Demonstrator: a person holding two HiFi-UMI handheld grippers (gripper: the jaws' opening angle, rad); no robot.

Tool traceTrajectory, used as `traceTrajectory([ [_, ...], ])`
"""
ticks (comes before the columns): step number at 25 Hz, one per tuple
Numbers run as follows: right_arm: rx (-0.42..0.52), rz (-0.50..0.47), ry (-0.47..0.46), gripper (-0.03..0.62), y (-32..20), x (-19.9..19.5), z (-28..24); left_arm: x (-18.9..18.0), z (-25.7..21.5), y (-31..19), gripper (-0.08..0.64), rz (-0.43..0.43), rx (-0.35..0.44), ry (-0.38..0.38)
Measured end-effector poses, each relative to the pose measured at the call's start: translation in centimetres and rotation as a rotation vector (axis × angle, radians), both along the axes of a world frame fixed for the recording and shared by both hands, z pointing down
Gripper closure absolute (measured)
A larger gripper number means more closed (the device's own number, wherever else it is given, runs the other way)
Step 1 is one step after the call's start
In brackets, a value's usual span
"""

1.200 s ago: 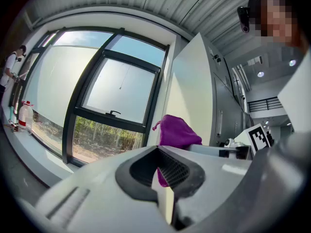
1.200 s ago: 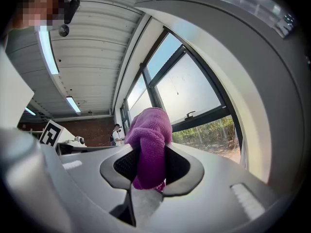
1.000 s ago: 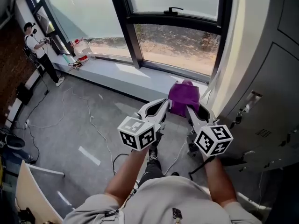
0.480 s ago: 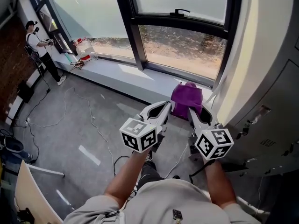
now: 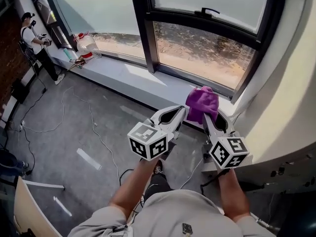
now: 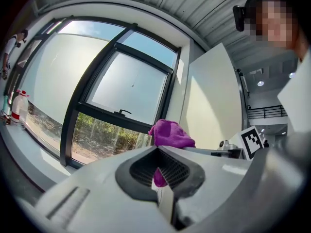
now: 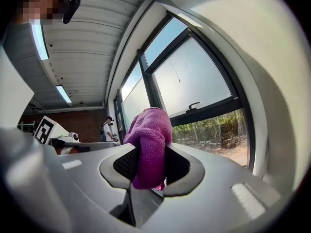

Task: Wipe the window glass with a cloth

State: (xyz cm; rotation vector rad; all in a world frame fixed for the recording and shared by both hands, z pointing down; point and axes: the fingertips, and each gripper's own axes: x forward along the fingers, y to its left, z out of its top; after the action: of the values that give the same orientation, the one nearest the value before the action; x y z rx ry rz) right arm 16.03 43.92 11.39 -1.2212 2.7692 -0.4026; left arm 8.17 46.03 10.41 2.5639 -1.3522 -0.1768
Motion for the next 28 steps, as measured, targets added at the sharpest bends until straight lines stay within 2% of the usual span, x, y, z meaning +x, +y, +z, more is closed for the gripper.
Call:
traceTrajectory([
  [4,-0.017,0.019,0.043,0.446,-4.8,-5.4,0.8,-5.1,0.3,-4.4,0.558,0.051,0.011,0.018],
  [8,-0.027,0.047,0.077,0.446,-9.0,-10.3,0.6,-10.0,0.7,-8.6,0.558,0.09,-0.015,0.04],
  [13,-0.019,0.076,0.104,0.446,-13.3,-14.1,0.0,-14.4,0.4,-13.5,0.56,0.109,-0.014,0.027],
  [18,-0.025,0.1,0.108,0.446,-18.8,-14.8,0.5,-15.8,-0.1,-18.9,0.56,0.103,0.005,0.012],
  [22,-0.014,0.132,0.092,0.446,-20.9,-14.4,1.2,-16.0,0.8,-20.4,0.56,0.117,-0.003,0.011],
  [24,-0.011,0.132,0.079,0.446,-23.9,-13.9,1.8,-15.4,1.0,-23.4,0.56,0.113,-0.008,0.004],
  [28,-0.003,0.115,0.047,0.446,-31.2,-13.0,2.8,-13.9,1.4,-30.6,0.56,0.09,-0.014,-0.058],
])
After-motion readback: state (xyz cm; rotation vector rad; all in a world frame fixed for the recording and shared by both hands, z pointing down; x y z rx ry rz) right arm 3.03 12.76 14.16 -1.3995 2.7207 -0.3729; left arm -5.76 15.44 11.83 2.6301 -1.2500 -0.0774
